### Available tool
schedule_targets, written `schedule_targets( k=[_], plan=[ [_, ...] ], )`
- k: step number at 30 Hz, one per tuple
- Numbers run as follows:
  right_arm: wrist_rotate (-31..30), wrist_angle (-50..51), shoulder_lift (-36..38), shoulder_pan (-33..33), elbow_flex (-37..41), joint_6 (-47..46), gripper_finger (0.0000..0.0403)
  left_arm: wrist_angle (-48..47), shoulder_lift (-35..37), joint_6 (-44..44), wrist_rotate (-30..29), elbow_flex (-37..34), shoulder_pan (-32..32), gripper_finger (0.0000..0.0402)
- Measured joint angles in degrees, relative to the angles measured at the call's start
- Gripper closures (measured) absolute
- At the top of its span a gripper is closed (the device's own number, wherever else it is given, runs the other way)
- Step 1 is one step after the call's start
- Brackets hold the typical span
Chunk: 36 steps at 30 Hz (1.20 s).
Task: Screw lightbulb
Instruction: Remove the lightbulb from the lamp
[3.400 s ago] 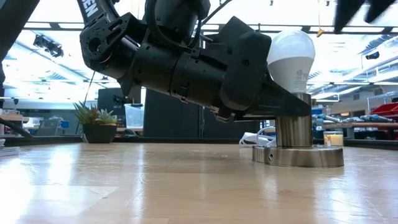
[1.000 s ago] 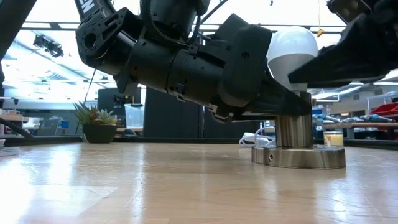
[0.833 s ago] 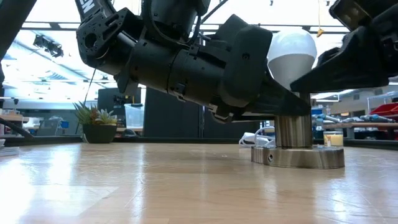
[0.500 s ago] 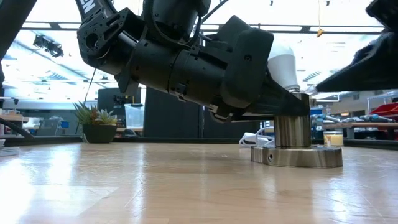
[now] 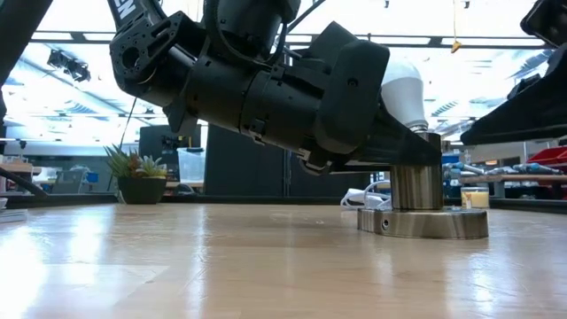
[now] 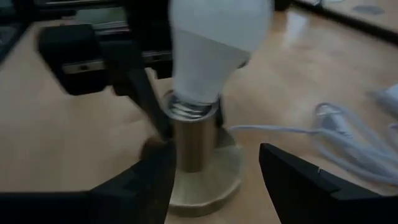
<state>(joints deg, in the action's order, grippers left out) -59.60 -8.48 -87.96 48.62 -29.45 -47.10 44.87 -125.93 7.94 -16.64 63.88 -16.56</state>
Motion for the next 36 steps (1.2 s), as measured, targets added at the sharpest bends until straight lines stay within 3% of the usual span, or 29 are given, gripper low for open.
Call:
schedule_targets(
  k=[9, 15, 26, 36],
  plan=[
    [4.62, -10.99, -0.02, -6.22, 0.0, 10.06, 0.0162, 0.62, -0.02, -0.09, -0.09, -0.02, 0.0, 0.0213],
    [17.95, -18.34, -0.04, -12.86, 0.0, 16.55, 0.0162, 0.62, -0.02, -0.07, -0.17, -0.02, 0.0, 0.0213],
    [29.72, -22.55, -0.04, -19.04, -0.02, 22.33, 0.0164, 0.62, -0.02, -0.02, -0.74, -0.02, 0.02, 0.0213],
    [29.58, -22.33, -0.04, -19.45, -0.02, 26.15, 0.0207, 0.8, -0.02, 0.02, -1.78, -0.02, 0.02, 0.0213]
  ],
)
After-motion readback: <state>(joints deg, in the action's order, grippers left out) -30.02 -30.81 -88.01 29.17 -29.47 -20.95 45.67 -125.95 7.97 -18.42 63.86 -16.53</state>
